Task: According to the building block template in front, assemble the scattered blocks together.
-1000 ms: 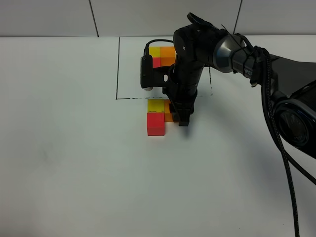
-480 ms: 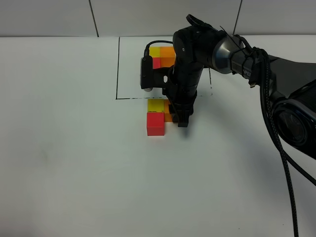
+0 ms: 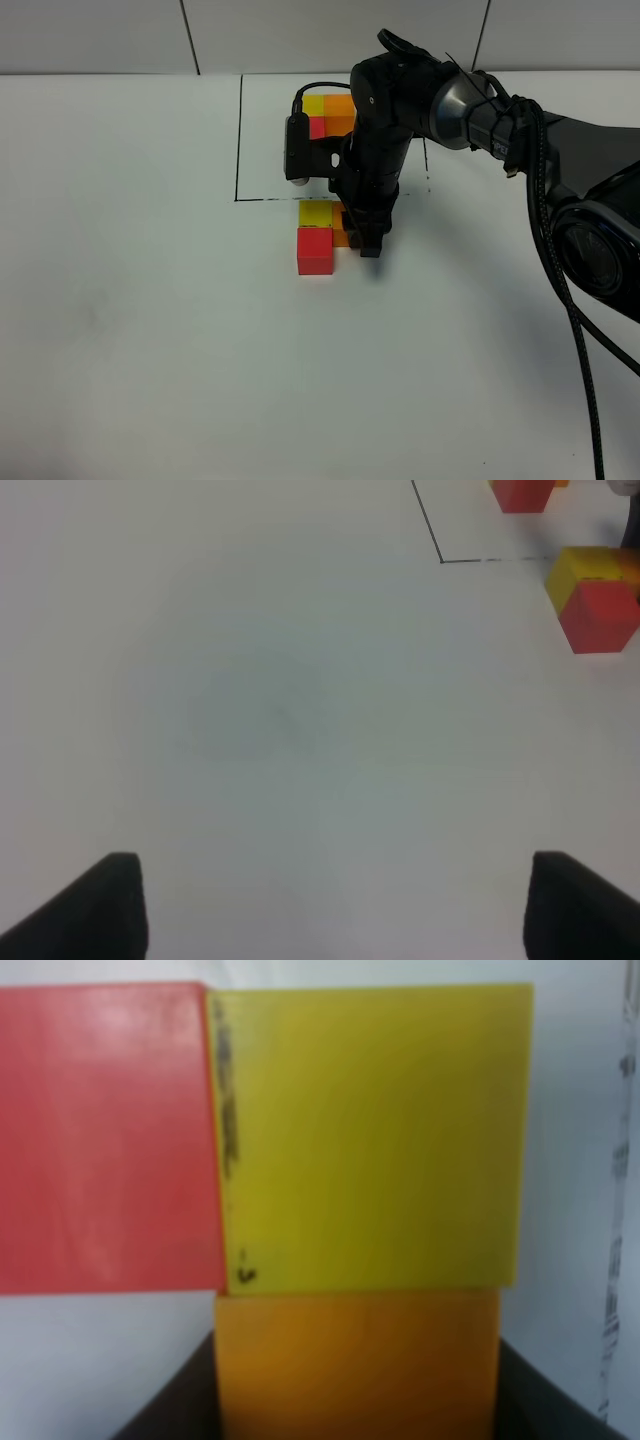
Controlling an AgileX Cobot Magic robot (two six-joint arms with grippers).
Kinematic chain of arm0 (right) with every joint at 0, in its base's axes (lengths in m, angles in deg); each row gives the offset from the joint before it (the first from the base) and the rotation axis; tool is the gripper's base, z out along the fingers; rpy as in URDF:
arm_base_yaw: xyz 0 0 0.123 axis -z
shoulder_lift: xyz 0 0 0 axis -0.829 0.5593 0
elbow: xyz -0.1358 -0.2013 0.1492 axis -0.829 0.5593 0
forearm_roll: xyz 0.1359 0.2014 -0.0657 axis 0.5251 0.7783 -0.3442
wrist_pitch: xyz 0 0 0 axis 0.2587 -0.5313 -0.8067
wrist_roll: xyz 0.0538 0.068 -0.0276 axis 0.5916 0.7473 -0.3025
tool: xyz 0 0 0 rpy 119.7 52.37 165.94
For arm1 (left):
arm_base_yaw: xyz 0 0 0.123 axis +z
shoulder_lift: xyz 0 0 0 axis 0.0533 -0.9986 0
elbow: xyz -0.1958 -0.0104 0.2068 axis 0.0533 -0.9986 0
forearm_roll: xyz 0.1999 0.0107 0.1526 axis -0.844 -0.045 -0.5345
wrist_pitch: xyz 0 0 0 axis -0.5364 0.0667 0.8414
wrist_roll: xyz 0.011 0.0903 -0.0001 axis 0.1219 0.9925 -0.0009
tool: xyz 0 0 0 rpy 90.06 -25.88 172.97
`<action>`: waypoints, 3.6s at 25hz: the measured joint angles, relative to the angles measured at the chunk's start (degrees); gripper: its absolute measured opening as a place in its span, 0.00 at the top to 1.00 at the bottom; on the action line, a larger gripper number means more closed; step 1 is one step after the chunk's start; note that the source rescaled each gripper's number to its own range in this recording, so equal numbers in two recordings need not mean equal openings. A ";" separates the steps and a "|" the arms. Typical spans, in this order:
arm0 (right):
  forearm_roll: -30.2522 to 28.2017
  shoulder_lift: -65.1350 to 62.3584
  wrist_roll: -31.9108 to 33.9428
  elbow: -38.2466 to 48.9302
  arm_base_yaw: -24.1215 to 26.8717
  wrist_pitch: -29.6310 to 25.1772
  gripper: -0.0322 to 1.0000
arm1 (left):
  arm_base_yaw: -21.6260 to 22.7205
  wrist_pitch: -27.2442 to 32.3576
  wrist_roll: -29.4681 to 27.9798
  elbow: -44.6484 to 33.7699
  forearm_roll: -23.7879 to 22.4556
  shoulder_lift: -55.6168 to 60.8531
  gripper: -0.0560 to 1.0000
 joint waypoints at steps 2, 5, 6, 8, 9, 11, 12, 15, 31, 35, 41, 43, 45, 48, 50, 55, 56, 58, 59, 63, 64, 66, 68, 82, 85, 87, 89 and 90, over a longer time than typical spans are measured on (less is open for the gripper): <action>0.00 0.00 0.00 0.00 0.00 0.00 0.97 | 0.00 0.00 0.00 0.00 0.00 0.00 0.36; 0.38 0.26 0.00 0.06 0.00 0.10 0.87 | 0.00 0.00 0.00 0.00 0.00 0.00 0.36; 0.51 0.60 0.00 0.06 -0.05 0.03 0.79 | 0.00 0.00 0.00 0.00 0.00 0.00 0.36; 0.83 0.60 -0.19 0.06 -0.10 -0.04 0.61 | 0.00 0.00 0.00 0.00 0.00 0.00 0.36; 0.84 0.60 -0.29 0.06 -0.17 -0.04 0.52 | 0.00 0.00 0.00 0.00 0.00 0.00 0.36; 0.89 0.49 -0.47 0.06 -0.21 -0.04 0.37 | 0.00 0.00 0.00 0.00 0.00 0.00 0.36; 0.89 0.44 -0.47 0.06 -0.21 -0.04 0.30 | 0.00 0.00 0.00 0.00 0.00 0.00 0.36; 0.89 -1.15 0.36 0.17 -0.03 -0.12 0.22 | 0.00 0.00 0.00 0.00 0.00 0.00 0.36; 8.36 -10.30 28.30 0.35 24.33 -3.44 0.20 | 0.00 0.00 0.00 0.00 0.00 0.00 0.36; 8.41 -12.59 34.31 4.22 32.63 -3.14 0.20 | 0.00 0.00 0.00 0.00 0.00 0.00 0.36; 8.21 -23.11 38.02 19.32 42.48 2.42 0.20 | 0.00 0.00 0.00 0.00 0.00 0.00 0.36; 8.21 -28.37 38.64 25.79 44.30 5.38 0.20 | 0.00 0.00 0.00 0.00 0.00 0.00 0.36; 8.21 -33.44 39.09 31.85 45.23 9.41 0.20 | 0.00 0.00 0.00 0.00 0.00 0.00 0.36; 8.40 -41.05 39.23 40.44 45.35 14.40 0.20 | 0.00 0.00 0.00 0.00 0.00 0.00 0.36; 8.98 -46.17 39.23 45.45 45.30 16.68 0.20 | 0.00 0.00 0.00 0.00 -0.05 0.00 0.36; 10.93 -58.67 39.29 53.91 45.30 18.01 0.20 | 0.00 0.00 0.00 0.00 -0.05 0.00 0.36; 11.22 -61.44 39.45 55.26 45.30 17.95 0.20 | 0.00 0.00 0.00 0.00 -0.05 0.00 0.36; 11.37 -66.85 40.15 57.65 44.71 17.80 0.20 | 0.00 0.00 0.00 0.00 -0.05 0.00 0.36; 11.37 -69.08 40.49 58.61 44.17 17.54 0.20 | 0.00 0.00 0.00 0.00 -0.05 0.00 0.36; 11.37 -78.17 41.67 62.84 41.14 16.41 0.20 | 0.00 0.00 0.00 0.00 -0.05 0.00 0.36; 11.43 -80.25 41.90 63.79 40.41 16.07 0.20 | 0.00 0.00 0.00 0.00 -0.05 0.00 0.36; 11.48 -83.73 42.57 65.36 38.61 14.40 0.20 | 0.00 0.00 0.00 0.00 -0.05 0.00 0.36; 11.48 -87.23 43.33 66.79 36.96 12.38 0.20 | 0.00 0.00 0.00 0.00 -0.05 0.00 0.36; 10.73 -112.01 47.73 80.35 27.53 5.22 0.20 | 0.00 0.00 0.00 0.00 -0.05 0.00 0.36; 10.18 -116.78 49.04 81.21 25.92 3.77 0.20 | 0.00 0.00 0.00 0.00 -0.05 0.00 0.36; 9.93 -120.21 49.74 81.21 24.71 3.77 0.20 | 0.00 0.00 0.00 0.00 -0.05 0.00 0.36; 9.27 -122.95 51.22 81.21 23.51 2.95 0.20 | 0.00 0.00 0.00 0.00 -0.05 0.00 0.36; 8.84 -124.39 52.04 81.28 23.00 1.88 0.20 | 0.00 0.00 0.00 0.00 -0.05 0.00 0.36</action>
